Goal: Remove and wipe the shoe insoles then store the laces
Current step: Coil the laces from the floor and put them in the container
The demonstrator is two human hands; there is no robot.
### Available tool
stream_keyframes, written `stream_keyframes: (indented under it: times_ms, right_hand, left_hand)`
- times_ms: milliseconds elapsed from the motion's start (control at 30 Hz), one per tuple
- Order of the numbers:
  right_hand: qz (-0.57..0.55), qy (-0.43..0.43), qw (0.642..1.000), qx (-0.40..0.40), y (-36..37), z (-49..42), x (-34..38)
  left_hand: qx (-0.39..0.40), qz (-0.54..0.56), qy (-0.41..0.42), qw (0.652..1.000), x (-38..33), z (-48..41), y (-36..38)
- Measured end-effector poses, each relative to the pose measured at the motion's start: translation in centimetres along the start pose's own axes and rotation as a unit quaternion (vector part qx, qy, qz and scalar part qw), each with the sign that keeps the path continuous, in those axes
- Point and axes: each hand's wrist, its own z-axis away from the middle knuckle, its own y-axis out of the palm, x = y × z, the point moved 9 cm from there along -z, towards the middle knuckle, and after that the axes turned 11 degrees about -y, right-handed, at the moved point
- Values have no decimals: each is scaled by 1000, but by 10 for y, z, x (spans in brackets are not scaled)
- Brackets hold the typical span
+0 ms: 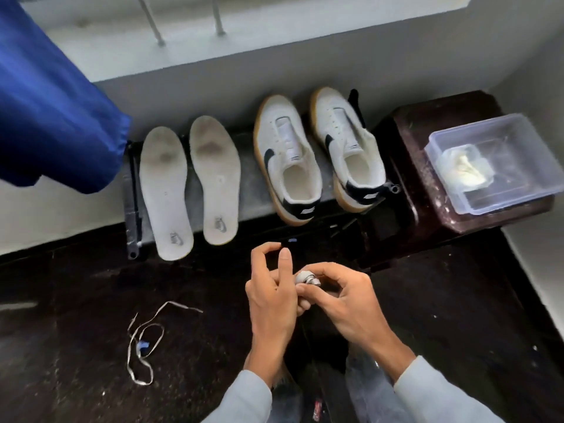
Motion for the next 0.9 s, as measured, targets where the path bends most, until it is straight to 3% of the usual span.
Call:
stream_keyframes:
  times_ms: [133, 300, 400, 467, 567, 667, 900]
  right_hand:
    - [5, 11, 998, -65, -57, 6, -5]
    - [-41, 16, 988, -151, -138, 10, -6]
    - [-29, 13, 980, -197, -194, 7, -8]
    - [-11, 21, 974, -227, -237, 4, -13]
    - [-9, 40, 965, -259, -297, -6, -20]
    - [-10, 48, 963, -265, -353, -23, -24]
    - [66, 42, 980, -186, -468, -87, -32]
  left_hand:
    - [-78, -8, 25, 997, -19, 5, 36]
    - [-48, 38, 63, 996, -43, 23, 115]
    - [106, 86, -20, 990, -43, 28, 188]
    - [246, 142, -111, 952, -45, 40, 247]
    - [351, 125, -161, 914, -60, 55, 311]
    - [390, 118, -158, 899, -82, 52, 362]
    - [346, 17, -105, 932, -131, 10, 453]
